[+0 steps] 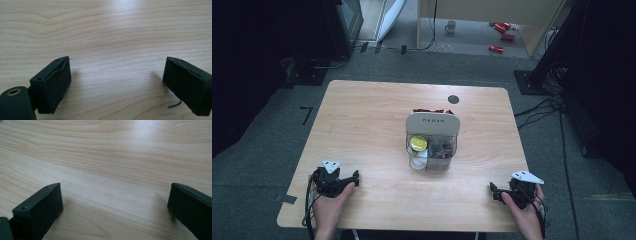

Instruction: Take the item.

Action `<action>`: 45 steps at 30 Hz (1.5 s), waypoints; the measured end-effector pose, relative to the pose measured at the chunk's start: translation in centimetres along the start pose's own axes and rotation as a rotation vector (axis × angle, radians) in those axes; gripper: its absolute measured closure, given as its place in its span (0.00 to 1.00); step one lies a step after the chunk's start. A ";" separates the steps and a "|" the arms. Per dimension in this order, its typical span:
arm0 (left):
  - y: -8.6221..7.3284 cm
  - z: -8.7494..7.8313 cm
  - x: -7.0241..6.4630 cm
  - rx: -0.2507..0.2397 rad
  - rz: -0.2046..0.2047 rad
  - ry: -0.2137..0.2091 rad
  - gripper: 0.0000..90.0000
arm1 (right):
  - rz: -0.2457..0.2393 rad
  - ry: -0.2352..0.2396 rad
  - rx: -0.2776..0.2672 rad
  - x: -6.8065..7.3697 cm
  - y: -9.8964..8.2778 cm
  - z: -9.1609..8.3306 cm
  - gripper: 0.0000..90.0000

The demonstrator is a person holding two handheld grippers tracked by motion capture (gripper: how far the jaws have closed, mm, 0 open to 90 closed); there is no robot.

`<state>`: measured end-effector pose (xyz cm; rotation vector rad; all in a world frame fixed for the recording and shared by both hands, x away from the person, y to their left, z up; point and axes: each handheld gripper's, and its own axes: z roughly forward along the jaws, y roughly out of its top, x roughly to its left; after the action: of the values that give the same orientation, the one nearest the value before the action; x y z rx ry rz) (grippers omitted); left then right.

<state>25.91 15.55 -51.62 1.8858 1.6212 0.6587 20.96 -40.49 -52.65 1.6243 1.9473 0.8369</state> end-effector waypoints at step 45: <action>11.9 -2.6 -11.2 -0.227 0.147 -0.274 0.29 | -0.002 0.000 0.000 0.0 0.0 0.0 0.00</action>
<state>30.93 3.39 -41.58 1.8465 1.1945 0.5865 20.97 -40.50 -52.65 1.6226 1.9485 0.8365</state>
